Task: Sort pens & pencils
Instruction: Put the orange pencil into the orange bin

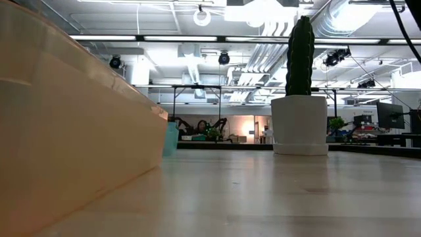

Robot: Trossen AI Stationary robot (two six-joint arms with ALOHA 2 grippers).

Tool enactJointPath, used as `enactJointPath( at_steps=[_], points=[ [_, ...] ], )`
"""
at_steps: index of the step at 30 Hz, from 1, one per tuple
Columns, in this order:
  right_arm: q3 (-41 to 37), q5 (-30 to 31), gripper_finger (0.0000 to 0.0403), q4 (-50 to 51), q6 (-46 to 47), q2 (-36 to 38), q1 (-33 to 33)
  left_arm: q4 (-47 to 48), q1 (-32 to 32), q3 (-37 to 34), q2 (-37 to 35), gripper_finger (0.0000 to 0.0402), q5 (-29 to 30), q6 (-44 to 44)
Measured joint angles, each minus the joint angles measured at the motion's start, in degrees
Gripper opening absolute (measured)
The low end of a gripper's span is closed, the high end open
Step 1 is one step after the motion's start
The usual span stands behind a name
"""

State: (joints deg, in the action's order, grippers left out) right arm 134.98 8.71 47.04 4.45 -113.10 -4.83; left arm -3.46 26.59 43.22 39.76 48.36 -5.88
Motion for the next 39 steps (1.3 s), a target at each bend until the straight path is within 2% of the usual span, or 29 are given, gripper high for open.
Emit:
enactJointPath(
  at_steps=[13, 20, 30, 39],
  points=[
    [0.00, -0.95, 0.0012, -0.14, -1.90, 0.00, -2.40, -17.35, 0.00, 0.00, 8.80, 0.0074, -0.86, 2.37],
    [0.00, -2.97, 0.0012, -0.09, -1.95, 0.00, -2.46, -23.54, 0.00, 0.00, 12.37, 0.0074, -1.53, 2.90],
    [0.00, -4.75, 0.0012, -0.11, -2.89, 0.00, -2.51, -29.94, 0.00, 0.00, 15.56, 0.0074, -1.86, 4.80],
    [0.00, -5.71, 0.0012, -0.15, -3.21, -0.02, -2.73, -30.39, 0.00, 0.00, 15.53, 0.0074, -1.23, 5.63]
  ],
)
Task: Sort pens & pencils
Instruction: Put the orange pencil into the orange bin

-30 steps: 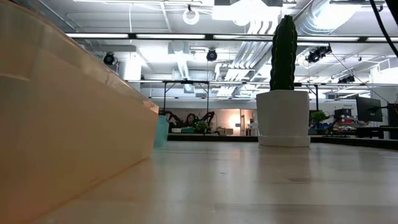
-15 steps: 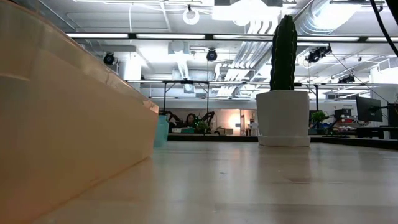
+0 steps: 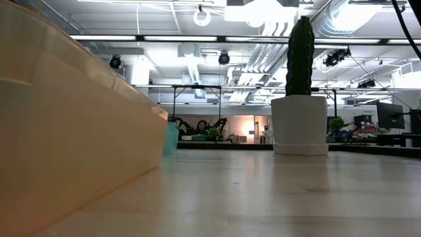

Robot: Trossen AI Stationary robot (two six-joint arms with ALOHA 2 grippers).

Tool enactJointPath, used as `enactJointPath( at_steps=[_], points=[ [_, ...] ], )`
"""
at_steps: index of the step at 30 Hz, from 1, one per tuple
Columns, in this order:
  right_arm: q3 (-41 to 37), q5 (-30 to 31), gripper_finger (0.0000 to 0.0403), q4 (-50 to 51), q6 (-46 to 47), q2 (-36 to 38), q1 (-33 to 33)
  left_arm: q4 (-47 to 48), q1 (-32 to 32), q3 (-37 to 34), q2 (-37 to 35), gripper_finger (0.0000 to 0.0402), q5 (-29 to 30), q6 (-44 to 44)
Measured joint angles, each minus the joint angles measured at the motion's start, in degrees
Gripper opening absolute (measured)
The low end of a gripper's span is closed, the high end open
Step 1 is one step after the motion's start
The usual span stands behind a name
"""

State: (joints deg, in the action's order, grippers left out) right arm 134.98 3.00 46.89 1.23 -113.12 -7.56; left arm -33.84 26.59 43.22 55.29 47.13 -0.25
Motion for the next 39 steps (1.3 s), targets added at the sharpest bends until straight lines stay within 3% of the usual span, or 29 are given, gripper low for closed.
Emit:
enactJointPath(
  at_steps=[7, 17, 39],
  points=[
    [0.00, -0.53, 0.0012, -0.02, -0.13, 0.00, 0.03, 0.02, -0.68, 0.00, 0.00, 0.0074, -0.35, -0.03],
    [0.00, -1.63, 0.0012, -0.02, -0.02, -0.02, 0.03, 0.15, -4.51, 0.00, 0.39, 0.0074, -7.88, -2.57],
    [0.00, -2.16, 0.0012, -0.82, -0.20, -0.02, 0.04, -0.79, -4.50, 0.00, 0.35, 0.0074, -10.47, -1.96]
  ],
)
